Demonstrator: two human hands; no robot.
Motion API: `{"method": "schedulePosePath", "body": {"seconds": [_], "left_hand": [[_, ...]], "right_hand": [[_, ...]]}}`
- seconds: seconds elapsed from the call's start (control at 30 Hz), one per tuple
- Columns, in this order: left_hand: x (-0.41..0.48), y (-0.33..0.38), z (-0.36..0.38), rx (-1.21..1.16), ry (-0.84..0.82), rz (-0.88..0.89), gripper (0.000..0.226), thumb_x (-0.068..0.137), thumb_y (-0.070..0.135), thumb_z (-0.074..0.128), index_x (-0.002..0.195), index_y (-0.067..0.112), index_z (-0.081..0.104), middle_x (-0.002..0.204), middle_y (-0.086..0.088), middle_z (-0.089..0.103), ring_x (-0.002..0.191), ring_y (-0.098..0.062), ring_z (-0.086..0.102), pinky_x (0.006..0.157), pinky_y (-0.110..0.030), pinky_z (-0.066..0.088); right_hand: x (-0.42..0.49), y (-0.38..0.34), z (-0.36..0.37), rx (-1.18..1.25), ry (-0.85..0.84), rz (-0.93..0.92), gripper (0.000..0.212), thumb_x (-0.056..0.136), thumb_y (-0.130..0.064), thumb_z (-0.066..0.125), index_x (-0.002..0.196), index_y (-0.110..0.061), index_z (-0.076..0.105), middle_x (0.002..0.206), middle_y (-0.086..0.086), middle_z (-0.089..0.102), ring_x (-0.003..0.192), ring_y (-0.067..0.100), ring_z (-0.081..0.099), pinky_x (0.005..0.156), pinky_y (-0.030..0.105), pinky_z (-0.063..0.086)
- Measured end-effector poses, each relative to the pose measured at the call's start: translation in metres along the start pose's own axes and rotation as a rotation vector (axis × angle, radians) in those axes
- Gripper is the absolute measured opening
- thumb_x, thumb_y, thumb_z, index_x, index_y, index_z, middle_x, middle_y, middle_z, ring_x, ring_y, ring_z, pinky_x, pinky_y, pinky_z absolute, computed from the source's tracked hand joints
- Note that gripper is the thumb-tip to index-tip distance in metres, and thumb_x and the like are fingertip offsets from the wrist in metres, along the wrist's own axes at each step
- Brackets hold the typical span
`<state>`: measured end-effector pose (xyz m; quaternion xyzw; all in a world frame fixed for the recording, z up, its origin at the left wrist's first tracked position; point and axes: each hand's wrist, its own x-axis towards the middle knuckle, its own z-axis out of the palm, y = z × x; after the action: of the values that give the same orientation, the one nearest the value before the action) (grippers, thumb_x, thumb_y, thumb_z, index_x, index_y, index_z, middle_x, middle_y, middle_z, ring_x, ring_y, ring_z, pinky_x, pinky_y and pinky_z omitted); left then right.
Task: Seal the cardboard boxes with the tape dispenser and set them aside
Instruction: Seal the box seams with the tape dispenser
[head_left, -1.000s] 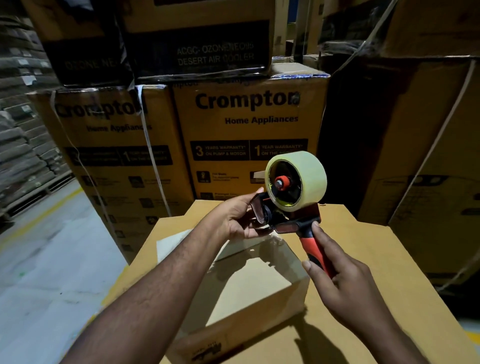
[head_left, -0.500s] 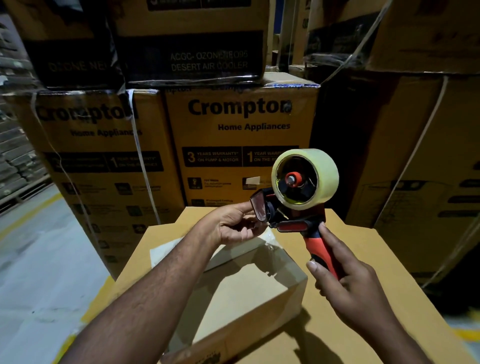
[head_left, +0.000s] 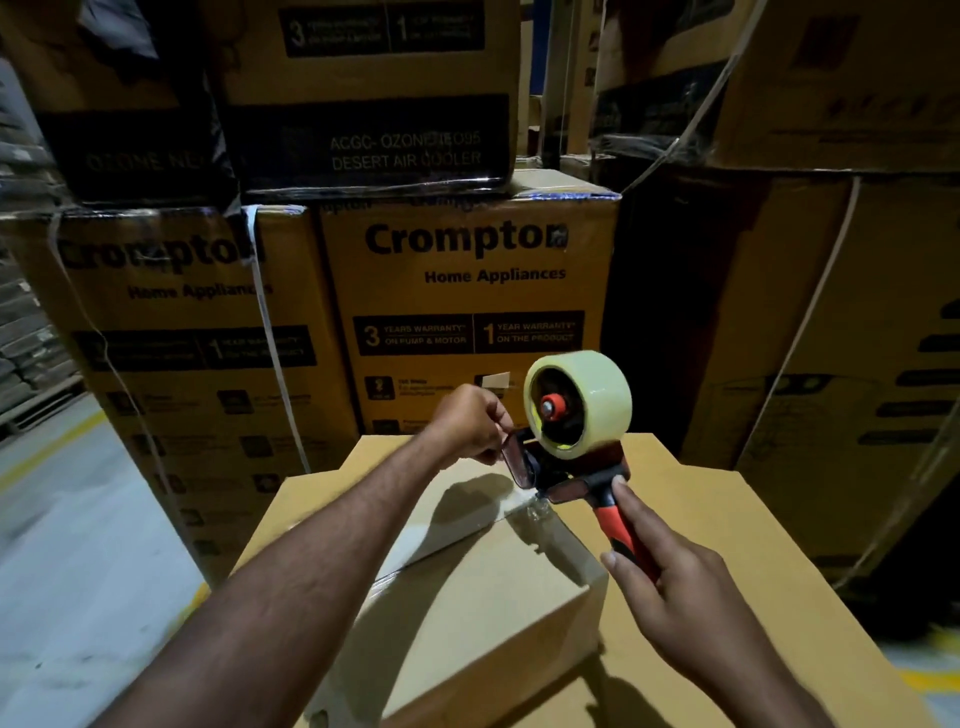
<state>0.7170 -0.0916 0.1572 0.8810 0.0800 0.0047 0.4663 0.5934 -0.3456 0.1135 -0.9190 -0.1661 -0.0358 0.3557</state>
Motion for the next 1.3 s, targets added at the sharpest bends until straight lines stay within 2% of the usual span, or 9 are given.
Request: {"method": "schedulePosePath", "body": {"seconds": [0.13,0.33,0.43,0.57,0.77,0.93,1.13,1.2,1.3], "left_hand": [[0.017,-0.01,0.015,0.154,0.096,0.061,0.018,0.085,-0.011,0.07,0.083,0.007,0.07,0.085,-0.008,0.071,0.075,-0.017,0.072,0.059,-0.029,0.061],[0.046,-0.037,0.028,0.247,0.233,0.127,0.025,0.085,-0.006,0.07,0.078,0.019,0.068,0.086,0.003,0.067,0.081,-0.01,0.066,0.072,-0.03,0.061],[0.058,-0.047,0.026,0.253,0.25,0.127,0.024,0.086,-0.006,0.069,0.079,0.018,0.069,0.087,0.003,0.067,0.081,-0.009,0.064,0.062,-0.02,0.051],[0.07,-0.052,0.03,0.288,0.271,0.14,0.025,0.089,-0.005,0.064,0.081,0.018,0.067,0.087,0.004,0.064,0.081,-0.01,0.062,0.07,-0.027,0.057],[0.083,-0.066,0.028,0.331,0.25,0.1,0.025,0.084,-0.008,0.069,0.078,0.017,0.069,0.083,0.002,0.066,0.08,-0.013,0.063,0.076,-0.04,0.061],[0.09,-0.073,0.03,0.306,0.203,0.081,0.02,0.082,-0.002,0.077,0.078,0.017,0.07,0.081,0.007,0.066,0.078,-0.007,0.061,0.071,-0.033,0.059],[0.103,-0.075,0.035,0.282,0.152,0.013,0.014,0.089,0.0,0.07,0.084,0.012,0.071,0.082,0.005,0.064,0.073,-0.006,0.056,0.055,-0.021,0.041],[0.107,-0.079,0.037,0.319,0.101,-0.019,0.006,0.094,0.009,0.068,0.094,0.013,0.072,0.092,0.001,0.068,0.08,-0.011,0.06,0.06,-0.023,0.045],[0.107,-0.09,0.038,0.402,0.027,-0.103,0.02,0.099,0.027,0.064,0.108,0.01,0.07,0.102,-0.006,0.068,0.095,-0.022,0.065,0.078,-0.034,0.055]], "right_hand": [[-0.002,-0.004,0.007,-0.022,-0.025,0.043,0.077,0.1,-0.037,0.056,0.153,-0.051,0.002,0.151,-0.012,0.043,0.132,0.012,0.047,0.104,0.026,0.043],[0.012,-0.011,0.018,-0.087,-0.017,0.096,0.078,0.101,-0.039,0.052,0.154,-0.049,-0.004,0.147,-0.012,0.049,0.129,0.011,0.05,0.103,0.026,0.044],[0.015,-0.013,0.025,-0.141,-0.035,0.08,0.077,0.102,-0.043,0.049,0.153,-0.049,-0.009,0.146,-0.014,0.048,0.128,0.008,0.048,0.102,0.025,0.043],[0.025,-0.014,0.031,-0.17,-0.034,0.071,0.079,0.101,-0.045,0.049,0.15,-0.05,-0.013,0.146,-0.013,0.049,0.126,0.008,0.05,0.1,0.024,0.045],[0.035,-0.013,0.04,-0.175,-0.049,0.067,0.077,0.101,-0.043,0.051,0.153,-0.049,-0.005,0.142,-0.012,0.052,0.123,0.01,0.052,0.097,0.025,0.047],[0.035,-0.011,0.045,-0.178,-0.073,0.088,0.077,0.101,-0.044,0.05,0.153,-0.05,-0.007,0.143,-0.012,0.052,0.123,0.01,0.053,0.096,0.025,0.047],[0.037,-0.011,0.044,-0.167,-0.071,0.11,0.077,0.101,-0.045,0.05,0.153,-0.051,-0.006,0.141,-0.013,0.052,0.122,0.01,0.053,0.095,0.025,0.046],[0.037,-0.011,0.042,-0.164,-0.076,0.12,0.076,0.101,-0.045,0.05,0.153,-0.052,-0.005,0.14,-0.013,0.052,0.121,0.01,0.053,0.095,0.025,0.046],[0.038,-0.014,0.038,-0.161,-0.081,0.137,0.075,0.101,-0.044,0.05,0.154,-0.052,-0.003,0.138,-0.013,0.054,0.119,0.01,0.054,0.095,0.025,0.046]]}}
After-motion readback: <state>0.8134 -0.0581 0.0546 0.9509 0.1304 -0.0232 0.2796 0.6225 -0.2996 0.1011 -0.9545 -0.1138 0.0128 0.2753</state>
